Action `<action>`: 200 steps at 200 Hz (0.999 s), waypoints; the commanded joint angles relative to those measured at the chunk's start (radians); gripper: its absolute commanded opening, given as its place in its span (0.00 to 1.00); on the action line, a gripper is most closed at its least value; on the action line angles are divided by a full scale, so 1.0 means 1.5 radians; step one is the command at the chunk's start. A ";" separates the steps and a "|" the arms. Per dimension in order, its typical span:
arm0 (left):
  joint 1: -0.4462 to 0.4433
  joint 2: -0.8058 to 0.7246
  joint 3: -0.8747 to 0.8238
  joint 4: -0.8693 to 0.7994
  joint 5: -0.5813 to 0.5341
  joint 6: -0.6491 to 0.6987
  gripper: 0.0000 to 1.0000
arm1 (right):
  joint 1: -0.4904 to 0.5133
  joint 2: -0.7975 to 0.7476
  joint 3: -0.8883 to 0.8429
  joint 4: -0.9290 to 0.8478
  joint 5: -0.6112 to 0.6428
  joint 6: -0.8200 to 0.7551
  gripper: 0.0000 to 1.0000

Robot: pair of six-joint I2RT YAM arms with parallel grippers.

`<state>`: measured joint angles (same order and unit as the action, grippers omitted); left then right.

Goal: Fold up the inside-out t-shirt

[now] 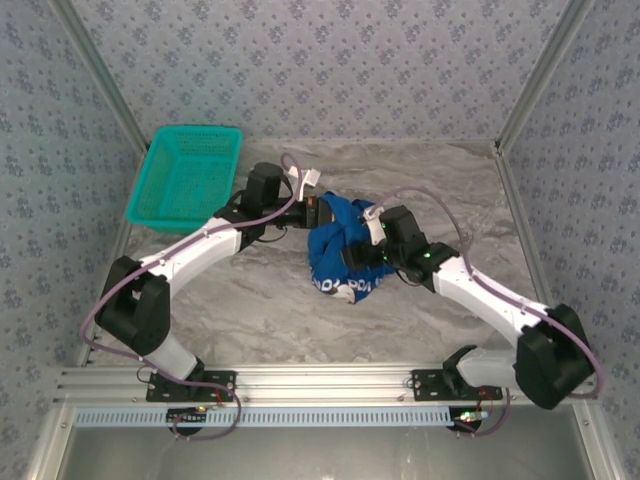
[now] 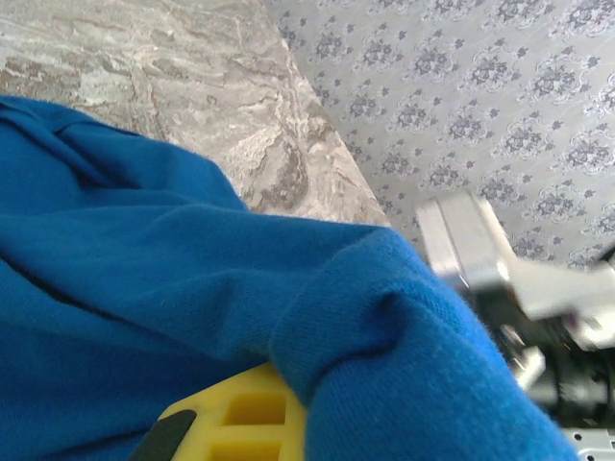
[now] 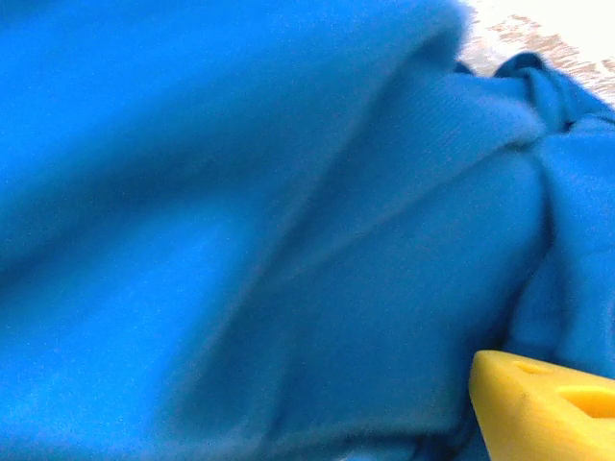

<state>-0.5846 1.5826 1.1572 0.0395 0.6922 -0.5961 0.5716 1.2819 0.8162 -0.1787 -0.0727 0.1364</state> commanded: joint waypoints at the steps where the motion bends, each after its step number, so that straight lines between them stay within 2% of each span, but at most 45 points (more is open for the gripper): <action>1: -0.001 -0.032 0.026 -0.017 0.021 0.011 0.00 | -0.024 0.051 0.021 0.091 0.052 -0.025 0.82; 13: -0.001 -0.032 0.027 -0.017 0.030 0.012 0.00 | -0.032 0.086 0.026 0.116 0.082 -0.032 0.76; 23: 0.000 -0.032 0.029 -0.021 0.032 0.018 0.00 | -0.047 0.117 0.031 0.135 0.075 -0.034 0.71; 29: 0.001 -0.033 0.027 -0.022 0.030 0.021 0.00 | -0.058 0.133 0.038 0.139 0.061 -0.033 0.65; 35: 0.004 -0.036 0.025 -0.025 0.027 0.025 0.00 | -0.071 0.148 0.050 0.136 0.031 -0.030 0.52; 42: 0.011 -0.040 0.023 -0.034 0.015 0.035 0.00 | -0.087 0.153 0.064 0.126 -0.035 -0.027 0.38; 51: 0.018 -0.049 0.019 -0.067 -0.039 0.061 0.00 | -0.111 0.138 0.069 0.124 -0.143 -0.014 0.25; 61: 0.018 -0.060 0.019 -0.131 -0.158 0.108 0.00 | -0.148 0.102 0.055 0.150 -0.296 0.027 0.09; 66: 0.019 -0.061 0.017 -0.153 -0.222 0.121 0.00 | -0.166 0.083 0.042 0.176 -0.385 0.062 0.04; 76: 0.023 -0.061 0.007 -0.175 -0.341 0.128 0.09 | -0.193 0.047 0.016 0.246 -0.521 0.133 0.00; 82: 0.027 -0.058 -0.001 -0.177 -0.392 0.131 0.15 | -0.200 0.029 0.006 0.273 -0.573 0.168 0.00; 86: 0.031 -0.055 -0.004 -0.177 -0.419 0.133 0.22 | -0.203 0.020 0.004 0.280 -0.601 0.183 0.00; 92: 0.036 -0.051 -0.008 -0.176 -0.451 0.134 0.31 | -0.202 0.007 0.008 0.274 -0.631 0.194 0.00; 106: 0.047 -0.048 -0.011 -0.179 -0.503 0.148 0.41 | -0.198 -0.019 0.018 0.258 -0.677 0.209 0.00; 118: 0.048 -0.050 -0.001 -0.199 -0.521 0.165 0.48 | -0.201 -0.034 0.020 0.259 -0.682 0.232 0.00; 137: 0.045 -0.073 0.006 -0.242 -0.512 0.171 0.55 | -0.207 -0.035 0.023 0.303 -0.691 0.287 0.00; 149: 0.034 -0.114 -0.020 -0.240 -0.466 0.170 0.57 | -0.207 -0.027 0.035 0.291 -0.671 0.297 0.00; 161: 0.019 -0.175 -0.073 -0.197 -0.391 0.158 0.57 | -0.208 -0.016 0.042 0.286 -0.667 0.300 0.00; 169: 0.013 -0.213 -0.116 -0.151 -0.313 0.147 0.57 | -0.211 -0.011 0.045 0.282 -0.658 0.303 0.00; 191: -0.007 -0.274 -0.192 -0.040 -0.110 0.120 0.47 | -0.216 0.006 0.054 0.280 -0.665 0.309 0.00; 200: -0.025 -0.269 -0.200 -0.020 -0.065 0.120 0.44 | -0.216 0.010 0.057 0.281 -0.669 0.309 0.00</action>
<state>-0.5777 1.2057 0.9115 -0.1627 0.2661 -0.3969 0.2569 1.2831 0.8505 0.2176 -1.0348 0.5629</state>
